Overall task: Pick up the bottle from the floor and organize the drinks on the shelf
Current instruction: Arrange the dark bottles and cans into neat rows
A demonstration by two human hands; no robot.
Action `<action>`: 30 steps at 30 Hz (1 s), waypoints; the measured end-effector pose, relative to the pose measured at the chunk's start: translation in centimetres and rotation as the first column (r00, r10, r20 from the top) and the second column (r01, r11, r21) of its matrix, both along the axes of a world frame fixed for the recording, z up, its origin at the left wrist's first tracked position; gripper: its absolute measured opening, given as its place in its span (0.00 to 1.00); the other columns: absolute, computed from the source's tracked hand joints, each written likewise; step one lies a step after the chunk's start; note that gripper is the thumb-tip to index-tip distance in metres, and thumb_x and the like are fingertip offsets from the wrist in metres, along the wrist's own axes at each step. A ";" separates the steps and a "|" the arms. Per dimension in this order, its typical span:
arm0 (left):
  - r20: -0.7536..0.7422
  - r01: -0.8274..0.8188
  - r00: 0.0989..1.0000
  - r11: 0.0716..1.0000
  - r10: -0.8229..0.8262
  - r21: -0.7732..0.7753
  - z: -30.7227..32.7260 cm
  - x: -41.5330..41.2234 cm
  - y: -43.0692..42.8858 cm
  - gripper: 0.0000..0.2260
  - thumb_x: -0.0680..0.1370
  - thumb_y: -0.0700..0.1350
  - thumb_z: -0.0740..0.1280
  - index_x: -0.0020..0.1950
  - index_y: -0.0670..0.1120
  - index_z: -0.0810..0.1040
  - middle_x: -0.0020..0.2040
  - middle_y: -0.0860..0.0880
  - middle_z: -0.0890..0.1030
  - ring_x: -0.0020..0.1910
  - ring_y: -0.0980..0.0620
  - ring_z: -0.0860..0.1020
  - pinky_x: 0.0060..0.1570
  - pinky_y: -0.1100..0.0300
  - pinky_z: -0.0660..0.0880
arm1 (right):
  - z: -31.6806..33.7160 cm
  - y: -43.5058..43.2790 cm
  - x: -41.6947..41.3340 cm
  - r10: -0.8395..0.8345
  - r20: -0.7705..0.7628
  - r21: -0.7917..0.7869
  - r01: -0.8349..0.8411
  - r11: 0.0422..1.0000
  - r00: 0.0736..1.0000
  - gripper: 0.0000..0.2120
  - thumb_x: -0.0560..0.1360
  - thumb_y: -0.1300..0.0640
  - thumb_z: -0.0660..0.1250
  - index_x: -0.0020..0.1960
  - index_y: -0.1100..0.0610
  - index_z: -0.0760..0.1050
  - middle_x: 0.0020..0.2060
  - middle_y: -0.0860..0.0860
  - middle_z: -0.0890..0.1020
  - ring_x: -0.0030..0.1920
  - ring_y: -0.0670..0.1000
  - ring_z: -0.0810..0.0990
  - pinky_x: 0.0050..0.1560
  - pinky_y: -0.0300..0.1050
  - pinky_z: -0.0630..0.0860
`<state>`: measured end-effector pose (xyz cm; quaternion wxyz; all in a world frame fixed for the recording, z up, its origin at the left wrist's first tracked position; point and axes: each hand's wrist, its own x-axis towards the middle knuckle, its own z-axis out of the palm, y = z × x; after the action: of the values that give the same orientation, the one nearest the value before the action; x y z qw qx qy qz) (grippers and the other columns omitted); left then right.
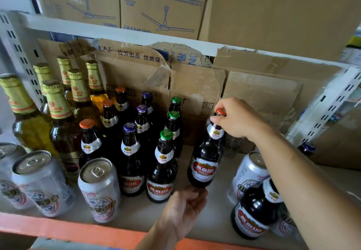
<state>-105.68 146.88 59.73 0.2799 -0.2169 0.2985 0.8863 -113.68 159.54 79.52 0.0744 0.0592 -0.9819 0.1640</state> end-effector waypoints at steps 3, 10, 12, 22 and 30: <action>-0.005 -0.052 0.999 0.998 0.052 0.029 -0.5 -0.5 -0.1 0.13 0.76 0.28 0.55 0.53 0.34 0.77 0.49 0.37 0.81 0.52 0.43 0.79 0.54 0.53 0.74 | 0.0 1.1 -1.5 -0.002 0.061 -0.078 0.007 0.997 0.998 0.08 0.76 0.54 0.69 0.47 0.60 0.76 0.42 0.60 0.80 0.43 0.61 0.80 0.38 0.47 0.72; -0.022 -0.093 0.995 0.996 0.092 -0.017 -1.0 -2.0 1.1 0.20 0.76 0.30 0.54 0.64 0.41 0.73 0.54 0.44 0.80 0.54 0.49 0.77 0.50 0.54 0.72 | -0.9 0.9 -4.1 0.005 0.069 -0.156 0.006 0.988 0.998 0.06 0.75 0.55 0.70 0.44 0.55 0.75 0.45 0.55 0.79 0.44 0.59 0.81 0.49 0.56 0.80; -0.045 -0.104 0.994 0.994 0.102 -0.038 -0.9 -2.4 1.6 0.22 0.76 0.30 0.54 0.67 0.44 0.70 0.55 0.46 0.79 0.56 0.50 0.76 0.54 0.53 0.69 | -1.2 0.7 -4.7 0.010 0.065 -0.117 -0.002 0.993 0.998 0.12 0.75 0.54 0.70 0.48 0.64 0.77 0.43 0.60 0.80 0.40 0.61 0.80 0.44 0.52 0.77; -0.107 -0.241 0.968 0.963 0.229 -0.117 -1.6 -5.1 4.1 0.29 0.76 0.27 0.52 0.74 0.48 0.60 0.66 0.46 0.73 0.62 0.49 0.71 0.56 0.50 0.68 | -1.1 -1.2 -6.0 0.073 0.067 0.032 -0.076 0.997 0.995 0.15 0.75 0.55 0.69 0.36 0.63 0.71 0.32 0.59 0.66 0.34 0.56 0.66 0.34 0.45 0.60; -0.143 -0.259 0.962 0.942 0.232 -0.212 -2.1 -6.7 5.0 0.27 0.74 0.28 0.53 0.66 0.53 0.68 0.59 0.49 0.75 0.51 0.54 0.74 0.47 0.55 0.71 | -1.4 -2.1 -7.3 0.078 0.071 0.038 -0.081 0.996 0.994 0.22 0.76 0.56 0.69 0.32 0.57 0.59 0.27 0.51 0.58 0.30 0.54 0.57 0.33 0.45 0.58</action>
<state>-112.39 151.91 57.60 0.1225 -0.2311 0.3847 0.8852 -120.95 157.48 78.14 0.0322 0.0941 -0.9838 0.1488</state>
